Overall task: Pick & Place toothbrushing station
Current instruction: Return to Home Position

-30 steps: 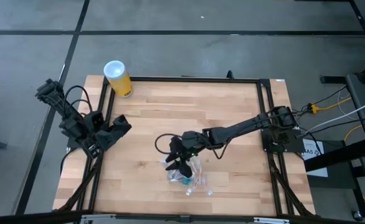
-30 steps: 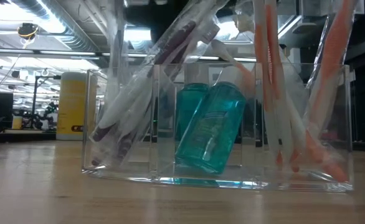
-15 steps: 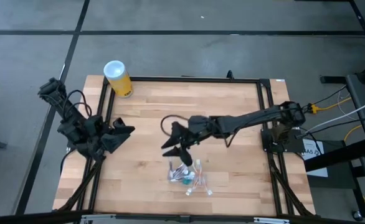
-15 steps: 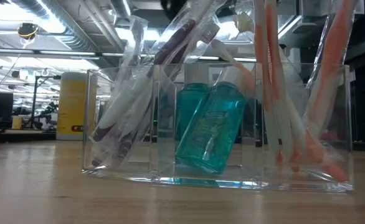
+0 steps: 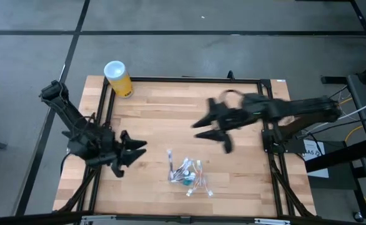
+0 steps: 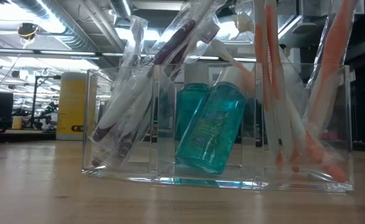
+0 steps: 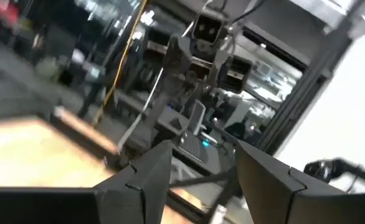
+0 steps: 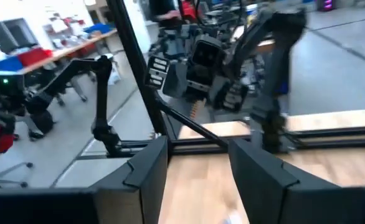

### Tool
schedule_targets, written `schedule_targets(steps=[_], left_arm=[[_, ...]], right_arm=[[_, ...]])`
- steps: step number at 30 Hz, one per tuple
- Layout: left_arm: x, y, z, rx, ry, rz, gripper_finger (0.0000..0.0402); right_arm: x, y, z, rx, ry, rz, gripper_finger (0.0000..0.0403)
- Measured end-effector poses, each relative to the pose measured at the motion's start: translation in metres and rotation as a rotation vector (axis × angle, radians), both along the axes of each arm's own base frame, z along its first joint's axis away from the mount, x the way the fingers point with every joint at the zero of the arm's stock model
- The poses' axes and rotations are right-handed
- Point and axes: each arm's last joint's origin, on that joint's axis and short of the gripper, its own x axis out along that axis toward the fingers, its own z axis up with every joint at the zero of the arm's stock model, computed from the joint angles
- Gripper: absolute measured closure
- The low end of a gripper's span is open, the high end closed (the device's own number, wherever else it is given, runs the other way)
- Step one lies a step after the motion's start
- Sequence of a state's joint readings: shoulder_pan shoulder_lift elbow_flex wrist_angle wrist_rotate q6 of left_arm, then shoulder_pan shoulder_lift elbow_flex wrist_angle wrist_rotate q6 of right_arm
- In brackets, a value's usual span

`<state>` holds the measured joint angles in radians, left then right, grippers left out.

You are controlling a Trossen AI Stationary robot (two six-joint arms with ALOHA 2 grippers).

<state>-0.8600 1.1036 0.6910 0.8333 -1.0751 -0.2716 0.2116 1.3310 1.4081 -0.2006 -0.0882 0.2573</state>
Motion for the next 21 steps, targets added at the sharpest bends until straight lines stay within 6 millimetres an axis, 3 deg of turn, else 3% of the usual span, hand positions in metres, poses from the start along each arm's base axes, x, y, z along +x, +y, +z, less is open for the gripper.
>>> schedule_targets(steps=[4,7,10,15,21], left_arm=[[0.008,0.021,0.017,0.21,-0.05,0.053,0.0229],[0.006,0.053,0.03,0.315,-0.061,0.104,0.0229],[-0.001,0.09,0.034,0.324,-0.044,0.039,0.0229],[-0.007,0.135,0.018,0.252,0.116,-0.083,0.0236],[-0.017,0.158,0.009,0.352,0.191,-0.094,0.0254]], right_arm=[[-0.056,-0.004,0.016,-0.065,0.001,-0.11,0.0229],[-0.09,-0.011,0.013,-0.065,-0.045,-0.214,0.0229],[-0.117,-0.019,0.0,-0.021,-0.129,-0.278,0.0229],[-0.139,-0.024,-0.039,0.104,-0.235,-0.295,0.0229],[-0.142,-0.027,-0.082,0.248,-0.177,-0.342,0.0229]])
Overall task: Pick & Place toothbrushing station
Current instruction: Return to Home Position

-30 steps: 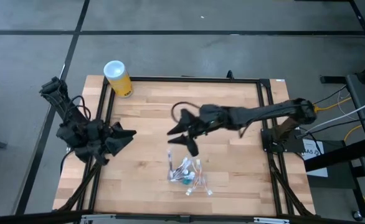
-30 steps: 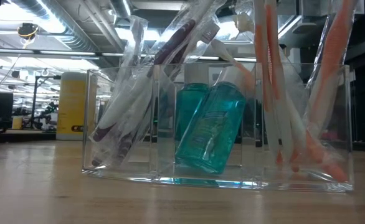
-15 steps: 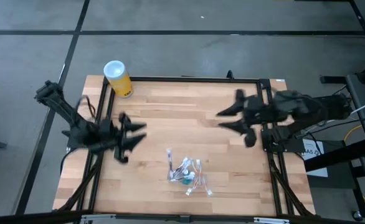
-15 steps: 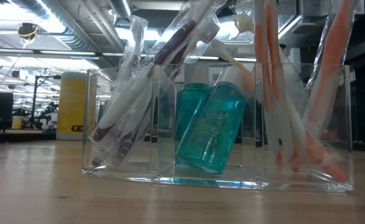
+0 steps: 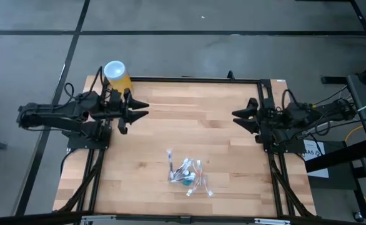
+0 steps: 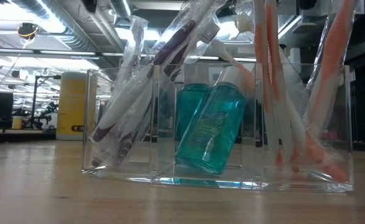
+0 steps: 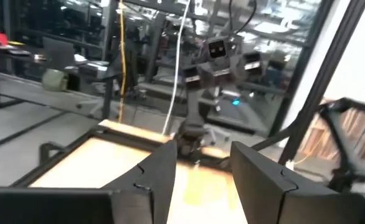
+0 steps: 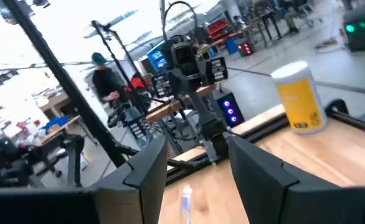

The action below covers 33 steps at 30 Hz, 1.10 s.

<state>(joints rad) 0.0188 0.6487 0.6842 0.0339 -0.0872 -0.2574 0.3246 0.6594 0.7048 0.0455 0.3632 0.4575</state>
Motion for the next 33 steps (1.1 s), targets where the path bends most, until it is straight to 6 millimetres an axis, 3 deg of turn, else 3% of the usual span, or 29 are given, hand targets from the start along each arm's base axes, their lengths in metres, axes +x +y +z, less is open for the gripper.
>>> schedule_targets(steps=[4,11,14,24,27,30,33], left_arm=[[-0.012,0.002,-0.027,0.037,-0.012,0.006,0.0262],[-0.03,0.002,-0.102,0.004,-0.085,0.014,0.0265],[-0.031,0.002,-0.121,-0.003,-0.068,0.011,0.0265],[-0.031,0.002,-0.131,0.136,0.012,0.033,0.0265],[-0.031,0.002,-0.138,0.134,0.008,0.032,0.0265],[-0.033,0.002,-0.157,0.093,-0.035,0.031,0.0265],[-0.035,0.003,-0.16,0.048,-0.023,0.069,0.0265]], right_arm=[[-0.003,-0.002,-0.003,0.027,-0.002,-0.024,0.0229],[-0.009,-0.004,0.0,-0.076,-0.019,-0.06,0.0229],[-0.01,-0.005,0.0,-0.127,-0.019,-0.066,0.0229],[-0.022,-0.009,0.005,-0.262,-0.041,-0.1,0.0229],[-0.028,-0.011,0.007,-0.274,-0.064,-0.105,0.0229],[-0.033,-0.013,0.009,-0.272,-0.085,-0.095,0.0229],[-0.037,-0.014,0.011,-0.257,-0.101,-0.088,0.0229]])
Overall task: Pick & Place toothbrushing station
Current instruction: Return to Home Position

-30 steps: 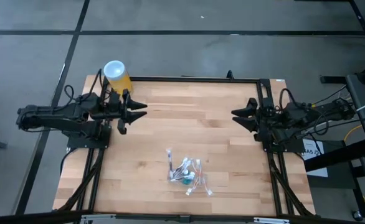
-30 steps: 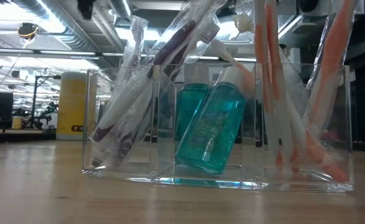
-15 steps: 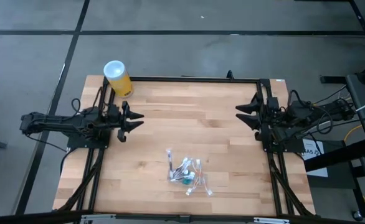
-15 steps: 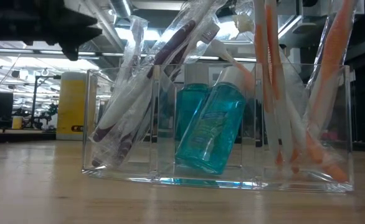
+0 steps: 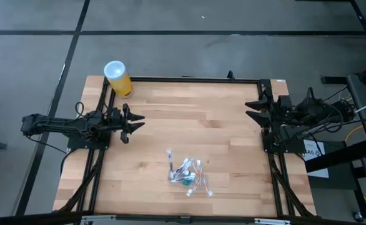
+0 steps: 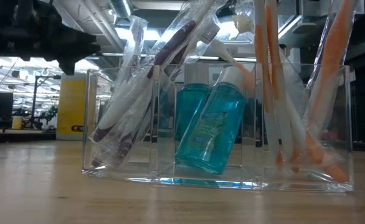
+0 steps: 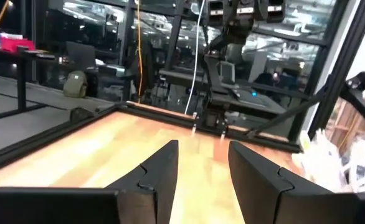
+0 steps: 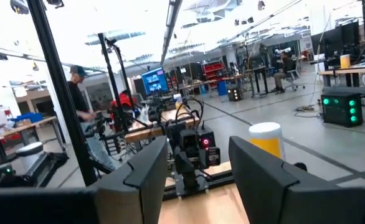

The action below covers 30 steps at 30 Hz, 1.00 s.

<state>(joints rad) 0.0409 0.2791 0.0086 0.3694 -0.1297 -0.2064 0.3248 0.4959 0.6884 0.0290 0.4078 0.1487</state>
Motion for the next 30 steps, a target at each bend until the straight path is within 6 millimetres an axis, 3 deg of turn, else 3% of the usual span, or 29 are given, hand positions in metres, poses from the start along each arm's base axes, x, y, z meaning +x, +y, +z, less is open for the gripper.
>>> schedule_targets(steps=[9,16,22,30], left_arm=[[0.0,0.0,-0.007,-0.194,0.04,-0.011,0.0265],[0.0,0.0,-0.008,-0.218,0.044,-0.006,0.0265],[0.0,0.0,-0.008,-0.218,0.044,-0.006,0.0265],[0.0,0.0,-0.008,-0.218,0.044,-0.006,0.0265]], right_arm=[[-0.005,-0.003,-0.004,0.047,0.036,-0.019,0.0229],[-0.004,-0.003,-0.012,0.025,0.083,-0.066,0.0229],[0.003,-0.002,-0.044,-0.008,0.061,-0.053,0.0229],[0.017,0.002,-0.103,-0.021,0.023,0.147,0.0229]])
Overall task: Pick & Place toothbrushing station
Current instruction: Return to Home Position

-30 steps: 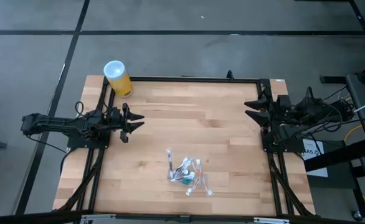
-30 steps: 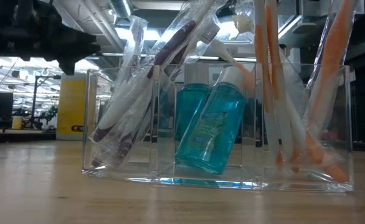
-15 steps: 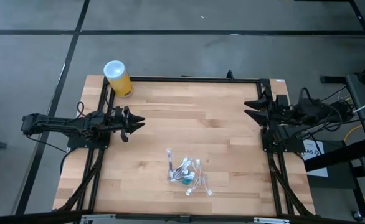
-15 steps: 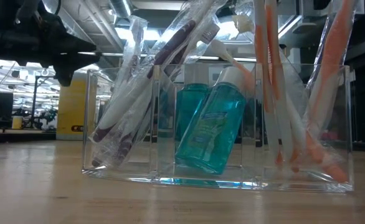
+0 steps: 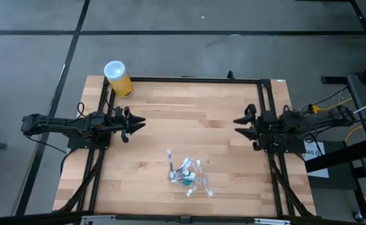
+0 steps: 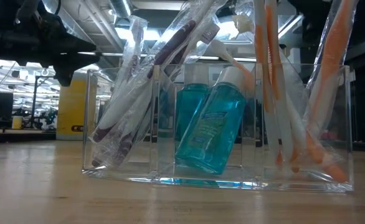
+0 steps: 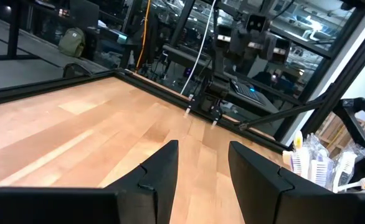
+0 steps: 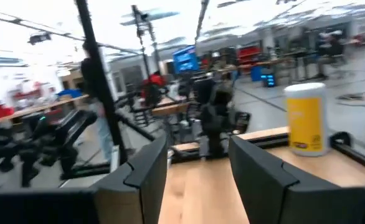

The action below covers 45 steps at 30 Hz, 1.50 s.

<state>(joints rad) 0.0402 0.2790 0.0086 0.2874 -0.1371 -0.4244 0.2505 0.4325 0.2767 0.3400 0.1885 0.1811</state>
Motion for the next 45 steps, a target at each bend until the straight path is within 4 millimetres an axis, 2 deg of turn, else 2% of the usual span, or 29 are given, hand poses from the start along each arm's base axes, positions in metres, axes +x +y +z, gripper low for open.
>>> schedule_targets(steps=[3,6,10,14,22,26,32,45], left_arm=[[0.0,0.0,0.0,0.0,0.0,0.0,0.0265],[0.0,0.0,0.0,0.0,0.0,0.0,0.0265],[0.0,0.0,0.0,0.0,0.0,0.0,0.0265],[0.0,0.0,0.0,0.0,0.0,0.0,0.0265],[0.0,0.0,0.0,0.0,0.0,0.0,0.0265],[0.0,0.0,0.0,0.0,0.0,0.0,0.0265],[0.0,0.0,0.0,0.0,0.0,0.0,0.0265],[0.0,0.0,0.0,0.0,0.0,0.0,0.0265]], right_arm=[[0.0,-0.001,-0.014,-0.009,-0.05,0.046,0.0229],[-0.004,-0.006,-0.037,0.011,-0.061,0.073,0.0229],[-0.01,-0.011,-0.053,0.046,-0.07,0.091,0.0229],[-0.013,-0.013,-0.06,0.034,-0.003,0.099,0.0229],[-0.021,-0.018,-0.088,-0.05,0.216,0.114,0.0229],[-0.023,-0.017,-0.086,-0.071,0.186,0.122,0.0229],[-0.025,-0.022,-0.086,-0.181,0.177,-0.041,0.0229],[-0.027,-0.02,-0.083,-0.181,0.144,-0.018,0.0229]])
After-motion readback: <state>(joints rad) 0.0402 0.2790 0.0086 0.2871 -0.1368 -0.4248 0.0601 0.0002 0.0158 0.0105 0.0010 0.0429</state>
